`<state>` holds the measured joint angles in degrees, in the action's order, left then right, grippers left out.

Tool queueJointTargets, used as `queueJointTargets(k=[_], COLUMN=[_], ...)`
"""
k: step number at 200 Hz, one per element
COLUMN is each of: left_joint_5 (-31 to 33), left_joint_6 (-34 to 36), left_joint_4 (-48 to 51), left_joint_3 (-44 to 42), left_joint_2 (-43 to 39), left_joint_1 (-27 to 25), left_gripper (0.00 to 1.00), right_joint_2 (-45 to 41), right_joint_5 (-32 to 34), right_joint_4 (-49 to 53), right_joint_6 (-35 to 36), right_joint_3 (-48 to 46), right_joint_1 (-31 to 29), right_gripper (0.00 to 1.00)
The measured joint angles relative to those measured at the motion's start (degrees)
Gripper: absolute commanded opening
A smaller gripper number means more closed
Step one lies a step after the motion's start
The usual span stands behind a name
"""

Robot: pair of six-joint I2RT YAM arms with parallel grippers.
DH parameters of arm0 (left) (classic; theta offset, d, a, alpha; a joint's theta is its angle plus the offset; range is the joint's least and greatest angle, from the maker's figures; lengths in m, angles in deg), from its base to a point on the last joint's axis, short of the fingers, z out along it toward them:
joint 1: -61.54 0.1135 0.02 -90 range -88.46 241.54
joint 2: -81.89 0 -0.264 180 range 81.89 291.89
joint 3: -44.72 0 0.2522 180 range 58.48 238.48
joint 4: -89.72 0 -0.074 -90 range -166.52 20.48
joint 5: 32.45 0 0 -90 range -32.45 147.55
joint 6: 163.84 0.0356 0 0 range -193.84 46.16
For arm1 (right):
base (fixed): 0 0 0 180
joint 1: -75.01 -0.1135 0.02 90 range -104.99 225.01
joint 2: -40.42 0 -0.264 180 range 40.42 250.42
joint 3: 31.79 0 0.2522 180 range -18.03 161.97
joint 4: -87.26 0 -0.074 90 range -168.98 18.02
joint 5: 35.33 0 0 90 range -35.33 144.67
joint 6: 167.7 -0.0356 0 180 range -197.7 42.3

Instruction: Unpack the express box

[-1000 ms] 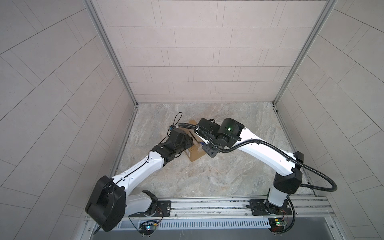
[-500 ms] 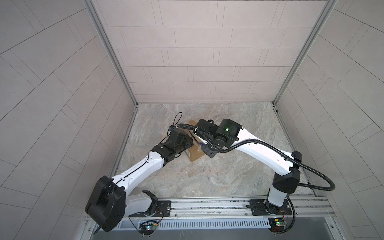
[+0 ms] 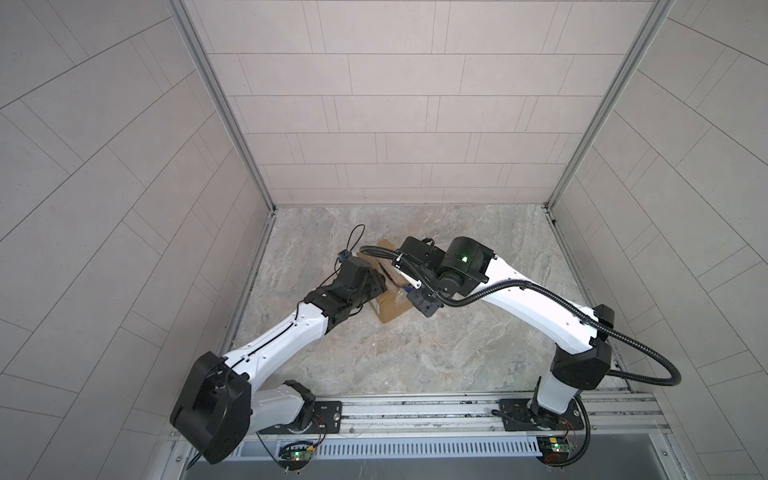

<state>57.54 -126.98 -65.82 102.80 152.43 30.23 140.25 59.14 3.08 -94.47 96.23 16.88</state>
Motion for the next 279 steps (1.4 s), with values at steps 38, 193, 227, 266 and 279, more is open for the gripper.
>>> queueJointTargets(k=[38,193,227,266,279], left_joint_5=[0.09,1.60,1.03,0.26,-0.24], left_joint_6=[0.00,0.90,3.23,6.45,8.09], left_joint_4=[0.04,0.31,1.75,2.43,2.56], left_joint_3=[0.00,0.42,1.84,4.00,4.07], left_joint_2=[0.00,-0.92,-2.03,-4.83,-5.92], left_joint_1=[0.00,0.15,0.15,0.90,2.10], left_gripper=[0.65,0.74,0.80,0.83,0.83], right_joint_2=[0.02,-4.17,-14.78,-24.26,-27.12], right_joint_5=[-1.07,1.11,2.71,4.33,4.28], right_joint_4=[-1.03,-8.81,-16.31,-21.75,-23.23], right_joint_6=[-0.66,-1.20,-2.43,-6.45,-8.22], right_joint_3=[-0.46,-6.19,-14.95,-24.72,-29.44], right_joint_1=[0.00,0.39,1.57,3.98,4.26], right_gripper=[0.00,0.00,0.00,0.00,0.00])
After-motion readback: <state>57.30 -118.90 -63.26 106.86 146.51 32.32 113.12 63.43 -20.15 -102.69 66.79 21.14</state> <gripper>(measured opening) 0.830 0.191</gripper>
